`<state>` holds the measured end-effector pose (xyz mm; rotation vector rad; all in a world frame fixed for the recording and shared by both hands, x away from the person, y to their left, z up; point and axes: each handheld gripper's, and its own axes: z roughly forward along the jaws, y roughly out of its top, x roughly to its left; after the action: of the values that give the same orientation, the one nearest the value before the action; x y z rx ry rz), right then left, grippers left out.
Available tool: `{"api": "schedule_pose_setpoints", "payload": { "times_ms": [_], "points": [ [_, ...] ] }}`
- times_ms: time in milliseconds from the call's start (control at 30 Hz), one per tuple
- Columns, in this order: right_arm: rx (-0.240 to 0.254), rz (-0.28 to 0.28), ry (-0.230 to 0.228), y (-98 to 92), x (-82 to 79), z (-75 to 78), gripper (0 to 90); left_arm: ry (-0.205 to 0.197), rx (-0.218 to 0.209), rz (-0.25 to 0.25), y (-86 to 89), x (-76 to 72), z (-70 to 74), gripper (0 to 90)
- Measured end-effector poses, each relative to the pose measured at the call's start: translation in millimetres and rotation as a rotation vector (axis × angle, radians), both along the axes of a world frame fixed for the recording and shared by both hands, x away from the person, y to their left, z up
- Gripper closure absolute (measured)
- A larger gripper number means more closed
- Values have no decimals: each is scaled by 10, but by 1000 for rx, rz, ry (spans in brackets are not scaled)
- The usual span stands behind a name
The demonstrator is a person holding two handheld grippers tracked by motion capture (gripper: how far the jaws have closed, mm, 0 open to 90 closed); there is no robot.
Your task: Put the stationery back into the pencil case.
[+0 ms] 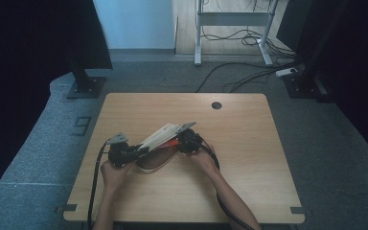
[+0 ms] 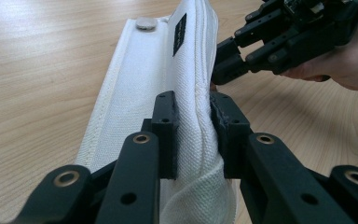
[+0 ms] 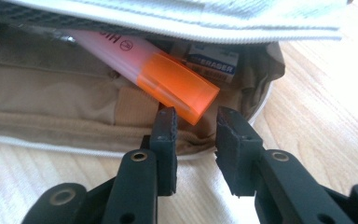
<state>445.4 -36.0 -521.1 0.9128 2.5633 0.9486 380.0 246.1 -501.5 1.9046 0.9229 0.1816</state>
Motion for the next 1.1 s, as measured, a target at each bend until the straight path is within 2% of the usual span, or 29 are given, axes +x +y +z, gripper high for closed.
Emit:
{"api": "schedule_pose_setpoints", "payload": {
  "times_ms": [167,400,667,767,867,1000,1100],
  "points": [
    [-3,-21,-12,44,53,-15,706,-1,-1,0,0,0,-1,732],
    [-5,-19,-20,91,57,-45,705,3,-3,-4,5,4,-3,728],
    [17,-28,-30,-6,32,27,643,23,-13,-34,10,19,-13,684],
    [28,-26,-31,-35,18,53,625,30,-26,-51,11,18,0,606],
    [36,-21,-36,-63,2,75,613,7,-50,-47,38,8,28,499],
    [41,-24,-38,-99,-26,102,587,-35,-28,-44,62,-12,49,405],
    [44,-26,-42,-123,-48,116,572,-55,4,-26,49,-18,48,354]
  ]
}}
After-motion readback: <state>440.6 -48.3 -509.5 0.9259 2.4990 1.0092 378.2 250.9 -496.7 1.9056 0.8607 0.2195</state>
